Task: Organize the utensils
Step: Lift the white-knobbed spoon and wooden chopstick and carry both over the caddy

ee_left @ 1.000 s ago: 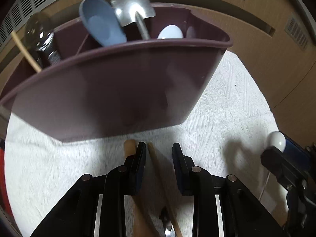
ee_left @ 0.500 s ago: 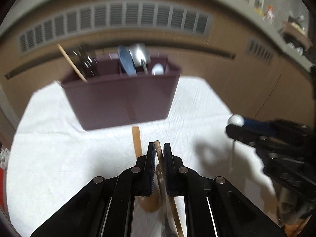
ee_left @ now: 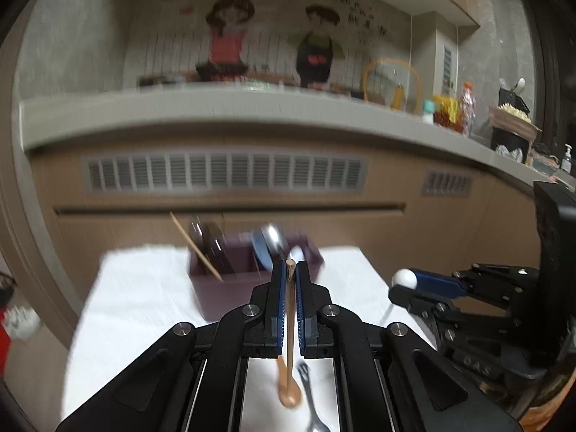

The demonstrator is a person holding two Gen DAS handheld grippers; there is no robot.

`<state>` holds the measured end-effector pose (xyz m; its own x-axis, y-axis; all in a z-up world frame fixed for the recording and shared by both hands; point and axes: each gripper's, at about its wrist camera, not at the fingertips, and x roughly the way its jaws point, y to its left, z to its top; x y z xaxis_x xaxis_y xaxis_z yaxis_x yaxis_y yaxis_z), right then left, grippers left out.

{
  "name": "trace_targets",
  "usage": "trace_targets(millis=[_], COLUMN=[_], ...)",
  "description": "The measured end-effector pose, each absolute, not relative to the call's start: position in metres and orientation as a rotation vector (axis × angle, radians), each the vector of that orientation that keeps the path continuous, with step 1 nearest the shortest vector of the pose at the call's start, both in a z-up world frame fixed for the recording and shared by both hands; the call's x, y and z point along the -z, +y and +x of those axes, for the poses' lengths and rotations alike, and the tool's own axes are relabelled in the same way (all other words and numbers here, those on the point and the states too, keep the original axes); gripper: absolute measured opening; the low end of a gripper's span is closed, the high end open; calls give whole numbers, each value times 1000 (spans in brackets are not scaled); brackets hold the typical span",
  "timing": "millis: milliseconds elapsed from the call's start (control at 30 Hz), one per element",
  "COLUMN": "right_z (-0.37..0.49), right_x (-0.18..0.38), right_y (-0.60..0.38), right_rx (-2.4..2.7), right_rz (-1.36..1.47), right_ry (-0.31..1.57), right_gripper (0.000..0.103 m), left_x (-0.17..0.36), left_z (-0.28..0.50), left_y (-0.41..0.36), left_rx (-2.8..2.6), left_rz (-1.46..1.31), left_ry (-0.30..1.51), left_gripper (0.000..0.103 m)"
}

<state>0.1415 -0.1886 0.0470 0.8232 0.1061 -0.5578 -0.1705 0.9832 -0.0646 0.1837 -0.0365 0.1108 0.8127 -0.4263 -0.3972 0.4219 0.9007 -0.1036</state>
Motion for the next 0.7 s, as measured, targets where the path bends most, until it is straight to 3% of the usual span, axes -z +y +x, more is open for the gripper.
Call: trace_targets(millis=[400,533,700], right_z=[188,210,218], right_x=[-184,-190,-146], right_y=[-172,-175,-178], right_rx=[-111,-106,-122], right_rz=[-171,-156,-157], right_ry=[359,367,481], right_gripper=[20,20,20], left_x=[-227,-198,-106], left_z=[230,253,268], left_y=[-8,-3,-17], left_rx=[381,439,552], left_rz=[15,60,165], left_ry=[204,347,605], left_gripper=[5,7,8])
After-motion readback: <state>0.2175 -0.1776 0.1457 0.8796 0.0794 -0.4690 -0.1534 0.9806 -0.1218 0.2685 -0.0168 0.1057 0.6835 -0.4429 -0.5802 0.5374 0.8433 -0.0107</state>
